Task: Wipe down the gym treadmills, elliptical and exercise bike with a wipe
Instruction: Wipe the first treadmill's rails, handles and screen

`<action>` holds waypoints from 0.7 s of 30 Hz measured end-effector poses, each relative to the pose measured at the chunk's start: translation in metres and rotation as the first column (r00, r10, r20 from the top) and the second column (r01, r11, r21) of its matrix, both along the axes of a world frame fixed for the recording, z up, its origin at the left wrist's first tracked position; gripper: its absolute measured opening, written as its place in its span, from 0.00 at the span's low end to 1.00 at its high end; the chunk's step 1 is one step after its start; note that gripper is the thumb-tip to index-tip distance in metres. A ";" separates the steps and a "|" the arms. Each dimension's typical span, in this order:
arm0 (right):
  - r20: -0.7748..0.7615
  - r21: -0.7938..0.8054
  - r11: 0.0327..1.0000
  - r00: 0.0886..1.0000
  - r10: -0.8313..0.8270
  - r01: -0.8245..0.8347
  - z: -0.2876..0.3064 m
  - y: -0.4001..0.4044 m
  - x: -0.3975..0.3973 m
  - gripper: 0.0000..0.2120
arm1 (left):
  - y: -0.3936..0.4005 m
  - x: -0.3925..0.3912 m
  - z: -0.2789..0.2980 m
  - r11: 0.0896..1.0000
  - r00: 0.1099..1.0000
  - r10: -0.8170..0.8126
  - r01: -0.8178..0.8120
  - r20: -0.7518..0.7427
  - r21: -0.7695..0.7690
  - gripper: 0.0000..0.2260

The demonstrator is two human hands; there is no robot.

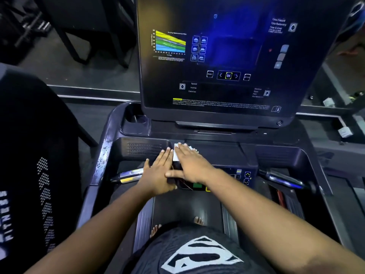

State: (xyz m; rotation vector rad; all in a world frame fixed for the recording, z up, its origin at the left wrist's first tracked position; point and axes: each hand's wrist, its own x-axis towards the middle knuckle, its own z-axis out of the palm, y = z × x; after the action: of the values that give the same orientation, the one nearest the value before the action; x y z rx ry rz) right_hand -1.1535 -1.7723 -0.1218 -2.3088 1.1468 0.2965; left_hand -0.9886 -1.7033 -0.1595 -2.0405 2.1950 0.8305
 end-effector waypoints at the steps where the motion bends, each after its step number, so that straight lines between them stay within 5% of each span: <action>1: 0.011 -0.010 1.000 1.000 0.026 -0.026 0.000 0.007 -0.007 0.56 | -0.002 -0.001 0.001 0.999 1.000 -0.012 0.012 -0.019 0.029 0.60; 5: -0.009 0.004 0.998 0.998 0.068 -0.068 0.001 0.000 -0.011 0.56 | -0.008 -0.010 0.010 0.994 0.998 0.013 -0.007 -0.061 0.107 0.66; 13: -0.052 0.035 0.998 0.997 0.055 -0.053 -0.002 -0.026 -0.024 0.53 | -0.011 -0.015 0.017 0.995 0.997 0.068 -0.066 -0.022 0.076 0.56; 18: -0.200 0.015 0.982 0.963 -0.180 0.186 0.003 -0.041 -0.093 0.60 | -0.014 -0.017 0.018 0.995 0.999 0.040 -0.041 0.015 0.088 0.56; 21: -0.227 0.002 0.973 0.947 -0.226 0.233 0.007 -0.028 -0.065 0.64 | -0.016 -0.017 0.018 0.993 0.999 0.024 -0.027 0.022 0.111 0.57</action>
State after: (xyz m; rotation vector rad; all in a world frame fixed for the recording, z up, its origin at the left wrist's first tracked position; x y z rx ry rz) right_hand -1.2184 -1.8002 -0.1152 -2.1293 1.4984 0.4930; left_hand -1.0052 -1.7189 -0.1415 -2.0198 2.0662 0.9078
